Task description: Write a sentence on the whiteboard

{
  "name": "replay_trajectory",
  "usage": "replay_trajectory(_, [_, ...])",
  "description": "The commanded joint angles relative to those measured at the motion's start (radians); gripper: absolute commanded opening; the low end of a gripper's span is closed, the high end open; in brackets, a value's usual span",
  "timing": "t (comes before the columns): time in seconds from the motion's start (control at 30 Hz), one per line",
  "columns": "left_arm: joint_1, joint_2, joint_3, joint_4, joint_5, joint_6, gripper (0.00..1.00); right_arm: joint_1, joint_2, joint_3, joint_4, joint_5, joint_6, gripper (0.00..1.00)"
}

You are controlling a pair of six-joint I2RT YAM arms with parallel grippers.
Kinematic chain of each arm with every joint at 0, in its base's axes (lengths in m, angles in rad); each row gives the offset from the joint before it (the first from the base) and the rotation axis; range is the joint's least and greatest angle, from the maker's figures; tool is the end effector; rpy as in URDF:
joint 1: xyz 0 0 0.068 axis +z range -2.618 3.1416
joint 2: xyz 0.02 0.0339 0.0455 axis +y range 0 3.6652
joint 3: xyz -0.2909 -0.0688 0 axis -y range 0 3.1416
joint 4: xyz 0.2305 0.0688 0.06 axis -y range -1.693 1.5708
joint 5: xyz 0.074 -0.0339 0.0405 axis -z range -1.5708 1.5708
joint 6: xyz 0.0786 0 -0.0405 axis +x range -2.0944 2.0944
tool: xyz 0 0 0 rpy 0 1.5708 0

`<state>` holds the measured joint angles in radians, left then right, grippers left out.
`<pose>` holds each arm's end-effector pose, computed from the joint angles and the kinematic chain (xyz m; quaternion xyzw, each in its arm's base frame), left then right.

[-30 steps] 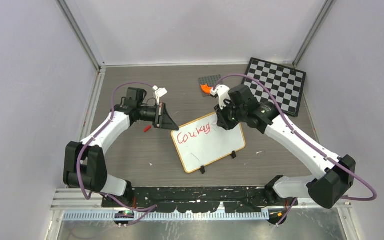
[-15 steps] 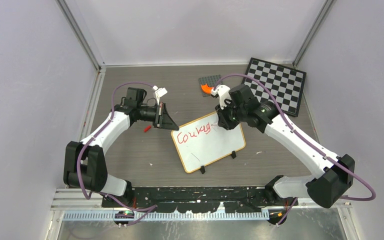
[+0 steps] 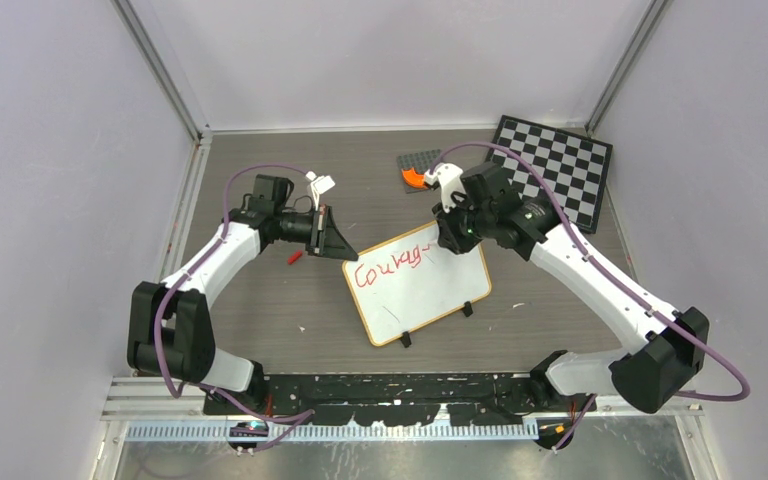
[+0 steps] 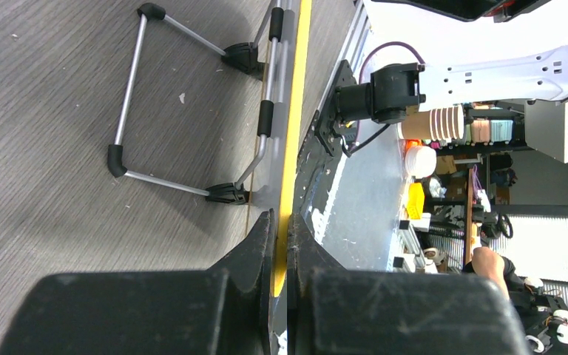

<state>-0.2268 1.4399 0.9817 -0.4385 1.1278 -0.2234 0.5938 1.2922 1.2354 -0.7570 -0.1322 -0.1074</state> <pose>0.2593 -0.1327 0.2696 0.1781 0.7973 -0.5541 0.1599 0.2245 0.1641 0.3296 -0.3414 0.8624 0.1484 0.3431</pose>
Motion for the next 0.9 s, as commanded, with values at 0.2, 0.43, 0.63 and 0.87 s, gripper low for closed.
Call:
replay_trajectory(0.2, [-0.002, 0.024, 0.016, -0.003, -0.079, 0.02, 0.0, 0.011, 0.029, 0.039, 0.055, -0.029, 0.009, 0.0])
replay_trajectory(0.43, [-0.002, 0.024, 0.015, -0.003, -0.079, 0.024, 0.0, 0.025, 0.018, 0.019, 0.059, -0.04, 0.014, 0.0])
replay_trajectory(0.63, [-0.002, 0.026, 0.013, -0.002, -0.08, 0.024, 0.0, 0.03, 0.01, -0.021, 0.058, -0.03, 0.011, 0.0])
replay_trajectory(0.87, [-0.002, 0.027, 0.011, -0.002, -0.082, 0.025, 0.0, 0.031, -0.006, -0.061, 0.056, -0.012, 0.0, 0.0])
